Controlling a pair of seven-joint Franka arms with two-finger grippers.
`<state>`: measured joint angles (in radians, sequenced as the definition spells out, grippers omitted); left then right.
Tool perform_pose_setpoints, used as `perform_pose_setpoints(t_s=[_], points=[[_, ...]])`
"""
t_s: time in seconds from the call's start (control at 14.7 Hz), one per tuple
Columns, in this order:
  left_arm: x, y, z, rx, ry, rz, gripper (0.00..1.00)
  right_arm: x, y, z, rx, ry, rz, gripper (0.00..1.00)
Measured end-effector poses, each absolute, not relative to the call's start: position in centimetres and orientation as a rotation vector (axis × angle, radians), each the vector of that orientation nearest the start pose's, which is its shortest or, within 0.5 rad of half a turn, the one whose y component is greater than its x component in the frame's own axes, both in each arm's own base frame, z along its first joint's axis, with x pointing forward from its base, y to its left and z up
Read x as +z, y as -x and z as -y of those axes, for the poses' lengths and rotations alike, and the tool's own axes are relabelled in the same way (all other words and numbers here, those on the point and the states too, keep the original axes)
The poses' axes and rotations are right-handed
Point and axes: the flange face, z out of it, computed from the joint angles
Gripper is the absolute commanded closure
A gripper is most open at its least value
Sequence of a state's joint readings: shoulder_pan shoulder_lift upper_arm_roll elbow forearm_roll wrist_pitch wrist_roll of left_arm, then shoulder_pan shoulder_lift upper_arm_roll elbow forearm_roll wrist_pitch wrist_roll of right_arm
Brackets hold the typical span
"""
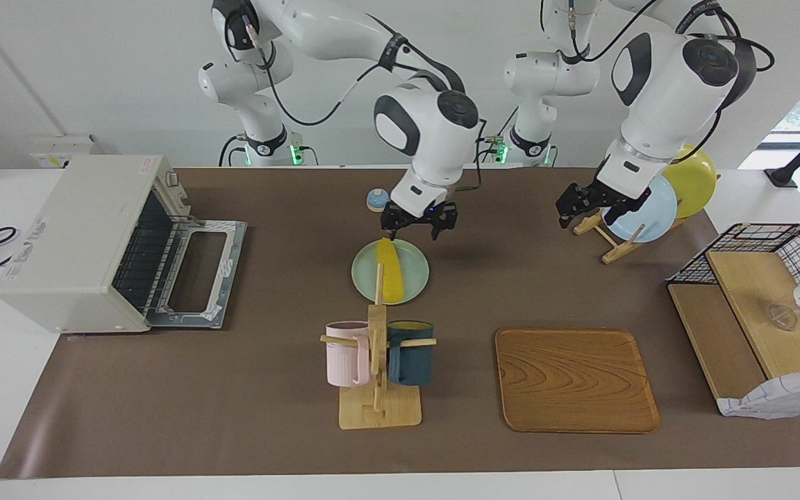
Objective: Put corn in oven
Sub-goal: 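Release the corn on the plate while the right gripper moves toward it, then grasp the corn on the plate with the right gripper and lift it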
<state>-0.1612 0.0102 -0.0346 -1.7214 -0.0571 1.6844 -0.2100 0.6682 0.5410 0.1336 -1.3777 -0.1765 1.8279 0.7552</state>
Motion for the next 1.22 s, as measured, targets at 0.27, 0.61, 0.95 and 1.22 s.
perform_pose_setpoints(t_s=[0.27,0.61,0.95,1.22], points=[[56.2,-53.4,11.6,0.185,3.158,0.014,0.0,33.8,-49.8,-50.3,-0.049,3.228,0.177,0.19],[56.4,-53.0,11.9,0.211,3.152,0.003,0.0,30.5,-48.7,-48.7,-0.029,3.238,0.189,0.46],[58.7,-53.6,12.0,0.133,3.167,0.001,0.0,29.1,-46.9,-47.5,0.002,3.257,0.208,1.0],[59.1,-53.8,12.1,0.125,3.169,0.0,0.0,29.6,-46.7,-46.9,-0.021,3.271,0.226,1.0]])
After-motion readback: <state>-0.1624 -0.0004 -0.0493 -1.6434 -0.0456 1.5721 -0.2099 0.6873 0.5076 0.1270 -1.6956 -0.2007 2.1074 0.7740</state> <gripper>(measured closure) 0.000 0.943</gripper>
